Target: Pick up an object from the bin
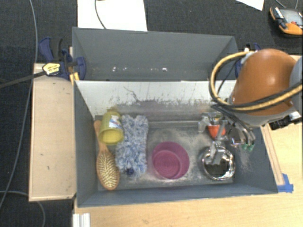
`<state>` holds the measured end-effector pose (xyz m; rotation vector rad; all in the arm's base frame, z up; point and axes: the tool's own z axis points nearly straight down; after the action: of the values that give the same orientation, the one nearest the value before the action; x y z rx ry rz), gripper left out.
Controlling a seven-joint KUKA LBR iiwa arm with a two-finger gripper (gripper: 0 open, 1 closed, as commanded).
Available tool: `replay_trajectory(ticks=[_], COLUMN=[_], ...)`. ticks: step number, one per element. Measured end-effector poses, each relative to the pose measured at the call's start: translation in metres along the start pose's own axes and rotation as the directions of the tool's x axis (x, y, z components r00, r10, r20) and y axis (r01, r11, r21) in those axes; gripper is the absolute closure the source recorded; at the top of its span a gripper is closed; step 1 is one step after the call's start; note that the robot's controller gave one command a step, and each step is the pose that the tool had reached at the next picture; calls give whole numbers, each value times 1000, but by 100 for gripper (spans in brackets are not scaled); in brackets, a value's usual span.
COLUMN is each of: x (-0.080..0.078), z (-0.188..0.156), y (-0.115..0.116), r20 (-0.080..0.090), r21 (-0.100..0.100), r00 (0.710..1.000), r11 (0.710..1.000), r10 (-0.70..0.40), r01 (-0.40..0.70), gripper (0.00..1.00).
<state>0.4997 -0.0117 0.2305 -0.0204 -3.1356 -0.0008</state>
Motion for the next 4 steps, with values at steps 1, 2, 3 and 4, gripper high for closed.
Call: replay_trajectory(ticks=[1, 2, 3, 4], x=[-1, 11, -12, 10], z=[-4, 122, 70, 130], y=[0, 65, 76, 120], r20=[9, 13, 27, 6], r21=[0, -2, 3, -4], r00=[1000, 1000, 996, 1000], r11=[1000, 1000, 996, 1000], r10=[-1, 27, -89, 12], r01=[1, -27, 89, -12], gripper=[0, 0, 0, 0])
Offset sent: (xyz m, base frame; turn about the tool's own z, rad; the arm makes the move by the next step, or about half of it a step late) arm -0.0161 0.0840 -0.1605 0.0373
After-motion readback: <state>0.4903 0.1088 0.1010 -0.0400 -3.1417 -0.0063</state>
